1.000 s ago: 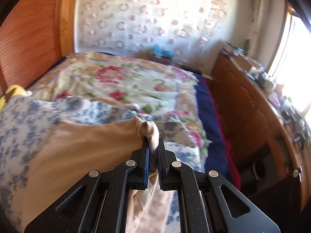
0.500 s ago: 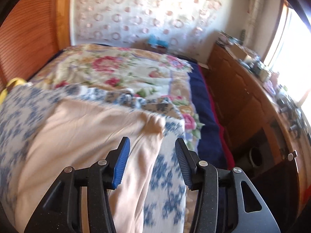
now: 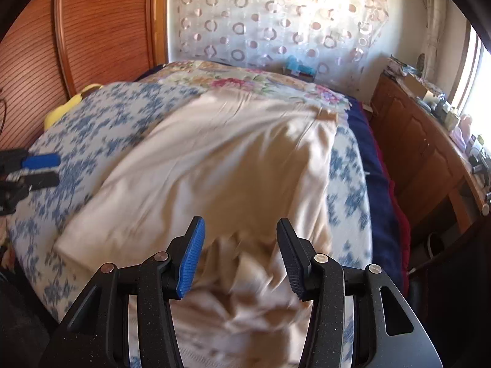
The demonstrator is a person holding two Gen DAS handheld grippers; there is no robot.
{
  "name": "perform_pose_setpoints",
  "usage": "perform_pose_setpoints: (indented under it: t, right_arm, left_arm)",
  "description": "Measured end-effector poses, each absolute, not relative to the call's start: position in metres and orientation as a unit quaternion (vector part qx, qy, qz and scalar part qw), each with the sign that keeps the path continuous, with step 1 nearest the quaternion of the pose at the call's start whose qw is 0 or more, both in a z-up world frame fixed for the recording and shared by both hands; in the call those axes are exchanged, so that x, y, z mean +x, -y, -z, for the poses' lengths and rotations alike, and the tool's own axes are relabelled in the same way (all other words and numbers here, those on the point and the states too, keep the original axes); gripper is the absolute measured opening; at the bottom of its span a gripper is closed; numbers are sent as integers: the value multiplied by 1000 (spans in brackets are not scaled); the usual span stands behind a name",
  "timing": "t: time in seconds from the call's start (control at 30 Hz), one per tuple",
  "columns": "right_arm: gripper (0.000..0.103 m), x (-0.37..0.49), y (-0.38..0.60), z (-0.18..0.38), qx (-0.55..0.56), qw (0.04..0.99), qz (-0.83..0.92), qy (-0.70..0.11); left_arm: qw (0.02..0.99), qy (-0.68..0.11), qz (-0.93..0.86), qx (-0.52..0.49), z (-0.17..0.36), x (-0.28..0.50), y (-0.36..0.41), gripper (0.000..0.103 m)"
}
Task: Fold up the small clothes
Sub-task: 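Withdraw both grippers from the folded peach shirt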
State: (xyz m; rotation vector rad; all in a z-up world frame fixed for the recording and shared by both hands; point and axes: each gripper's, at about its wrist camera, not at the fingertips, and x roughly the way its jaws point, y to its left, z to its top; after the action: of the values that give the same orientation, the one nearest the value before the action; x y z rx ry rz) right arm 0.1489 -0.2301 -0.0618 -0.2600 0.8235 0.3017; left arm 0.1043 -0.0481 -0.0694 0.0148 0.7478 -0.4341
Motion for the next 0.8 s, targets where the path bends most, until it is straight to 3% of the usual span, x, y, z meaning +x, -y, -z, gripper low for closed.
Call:
perform_pose_setpoints:
  t: [0.1,0.17,0.2,0.23,0.4,0.77,0.8]
  right_arm:
    - [49,140,226,70,-140,895,-144,-398]
    - [31,137,226,79,-155,890,-140,-406]
    - [12,133,228,83,-160,887,-139,-410]
    - [5,132,231,87,-164,884,-140,-416]
    - [0,110,253,77,-155,891,-141,-403]
    - [0,84,283,62,-118,908,-133,-380]
    - [4,86,278,63,-122,908,-133,-378]
  left_arm:
    - [906,-365,216,11,71,102,54,37]
    - [904,-367,219,15,73,101,58,37]
    - [904,-367,220,16,73,100,59,37]
    - [903,-368,220,18,73,100,60,37]
    - [904,-366,219,21,72,98,61,37]
    - [902,-365,228,29,71,96,71,37]
    - [901,-366,229,31,71,96,72,37]
